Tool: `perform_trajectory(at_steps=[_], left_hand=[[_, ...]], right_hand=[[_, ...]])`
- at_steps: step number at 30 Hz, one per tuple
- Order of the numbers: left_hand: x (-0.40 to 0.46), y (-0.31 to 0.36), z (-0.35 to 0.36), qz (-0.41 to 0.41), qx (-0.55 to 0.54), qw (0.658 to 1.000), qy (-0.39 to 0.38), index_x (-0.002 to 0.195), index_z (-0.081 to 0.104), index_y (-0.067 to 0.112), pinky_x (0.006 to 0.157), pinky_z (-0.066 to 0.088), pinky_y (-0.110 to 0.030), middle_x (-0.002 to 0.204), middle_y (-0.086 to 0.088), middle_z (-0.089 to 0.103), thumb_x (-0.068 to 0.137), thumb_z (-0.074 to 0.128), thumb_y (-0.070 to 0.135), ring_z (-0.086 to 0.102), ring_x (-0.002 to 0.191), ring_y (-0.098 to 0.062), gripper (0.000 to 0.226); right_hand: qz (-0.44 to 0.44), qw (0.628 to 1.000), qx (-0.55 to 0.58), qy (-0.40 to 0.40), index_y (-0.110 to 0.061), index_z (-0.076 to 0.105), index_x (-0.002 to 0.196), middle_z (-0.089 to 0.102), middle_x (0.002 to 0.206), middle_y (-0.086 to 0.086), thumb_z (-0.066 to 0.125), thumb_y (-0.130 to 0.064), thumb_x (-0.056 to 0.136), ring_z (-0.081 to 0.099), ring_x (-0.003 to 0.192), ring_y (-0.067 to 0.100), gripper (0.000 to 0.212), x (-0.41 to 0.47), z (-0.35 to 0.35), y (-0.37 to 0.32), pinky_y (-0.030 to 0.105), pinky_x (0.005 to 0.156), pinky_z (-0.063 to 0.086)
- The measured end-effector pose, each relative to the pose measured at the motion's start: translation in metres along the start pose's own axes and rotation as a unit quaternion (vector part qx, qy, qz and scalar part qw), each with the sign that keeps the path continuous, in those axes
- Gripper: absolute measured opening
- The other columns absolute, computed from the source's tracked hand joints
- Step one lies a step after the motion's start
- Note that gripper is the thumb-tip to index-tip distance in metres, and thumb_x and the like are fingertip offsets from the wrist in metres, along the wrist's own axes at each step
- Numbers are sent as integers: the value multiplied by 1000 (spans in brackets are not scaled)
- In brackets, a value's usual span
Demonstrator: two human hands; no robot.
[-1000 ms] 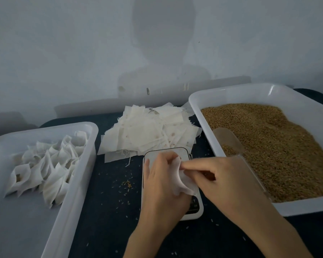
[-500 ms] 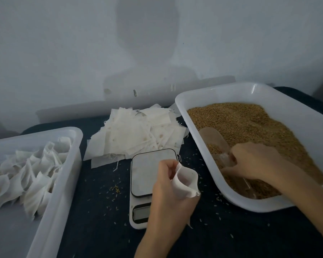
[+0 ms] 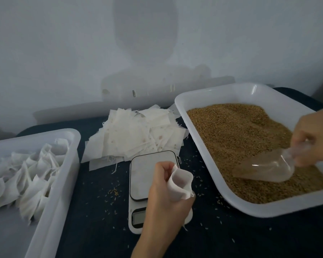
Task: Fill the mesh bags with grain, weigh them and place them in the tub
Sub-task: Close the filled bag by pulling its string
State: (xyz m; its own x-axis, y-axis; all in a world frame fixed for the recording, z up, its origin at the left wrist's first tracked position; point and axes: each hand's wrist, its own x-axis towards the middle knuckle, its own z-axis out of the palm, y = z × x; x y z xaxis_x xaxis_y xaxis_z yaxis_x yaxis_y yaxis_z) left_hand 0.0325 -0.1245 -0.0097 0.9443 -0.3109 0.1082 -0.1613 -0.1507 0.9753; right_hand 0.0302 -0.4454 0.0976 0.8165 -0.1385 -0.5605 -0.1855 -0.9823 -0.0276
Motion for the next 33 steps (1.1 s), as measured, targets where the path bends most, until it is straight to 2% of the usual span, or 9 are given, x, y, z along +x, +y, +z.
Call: perform_trajectory(at_steps=[2,4,7,9,12,18,26,30,33], left_hand=[[-1,-1,0,-3,-4,1000,0,92,46,26,49,44,-16,74,17,54,78,65,-3,50,58,1,37],[-2,-1,-1,-10,-1,1000,-1,93,46,25,49,44,-16,74,17,54,77,65,-3,50,58,1,38],[-3,-1,-3,-19,-8,1000,0,93,45,25,49,43,-15,71,17,54,78,64,-4,49,57,0,38],[-4,-1,-3,-18,-9,1000,4,91,45,31,50,44,-17,72,12,53,76,64,1,48,57,-1,38],[-5,0,-4,-17,-13,1000,5,87,45,36,51,45,-18,77,8,52,69,62,11,49,59,-2,35],[-3,-2,-7,6,-11,1000,22,94,47,21,50,44,-13,77,17,54,77,64,-7,52,60,1,37],[1,1,-14,24,-7,999,45,94,48,19,49,42,-10,75,19,55,77,66,-6,51,59,4,36],[6,-1,-23,18,9,997,70,95,48,27,52,46,-12,79,17,54,74,67,-4,51,61,5,42],[11,-2,-29,21,34,996,85,94,47,33,53,45,-11,82,20,54,73,69,-1,53,66,5,46]], right_hand=[[-2,1000,-8,-16,-34,71,73,60,59,-7,44,-98,30,59,58,11,81,3,12,-13,26,59,48],[12,1000,8,7,-27,71,78,65,64,-7,47,-87,49,62,61,11,70,10,28,-27,24,59,49],[37,997,12,70,-28,63,80,67,69,-6,45,-67,85,62,57,4,43,19,51,-50,18,52,46],[40,993,27,107,-29,58,82,64,70,-6,42,-60,92,59,57,3,37,23,64,-58,17,53,43],[35,985,65,155,-28,55,82,61,70,-6,42,-56,93,54,56,4,32,24,80,-58,16,52,38],[-10,939,181,293,-37,54,84,58,57,-3,49,-48,89,53,46,7,14,13,84,-52,20,46,37],[-50,894,198,398,-34,60,100,60,63,-13,51,-50,85,56,55,3,25,-4,76,-72,21,49,39],[-145,883,218,388,-58,55,94,67,78,-26,48,-68,79,63,68,-5,20,-36,58,-85,12,46,41],[-172,899,200,350,-76,45,102,61,91,-41,40,-85,72,62,75,-13,32,-55,43,-81,15,46,50]])
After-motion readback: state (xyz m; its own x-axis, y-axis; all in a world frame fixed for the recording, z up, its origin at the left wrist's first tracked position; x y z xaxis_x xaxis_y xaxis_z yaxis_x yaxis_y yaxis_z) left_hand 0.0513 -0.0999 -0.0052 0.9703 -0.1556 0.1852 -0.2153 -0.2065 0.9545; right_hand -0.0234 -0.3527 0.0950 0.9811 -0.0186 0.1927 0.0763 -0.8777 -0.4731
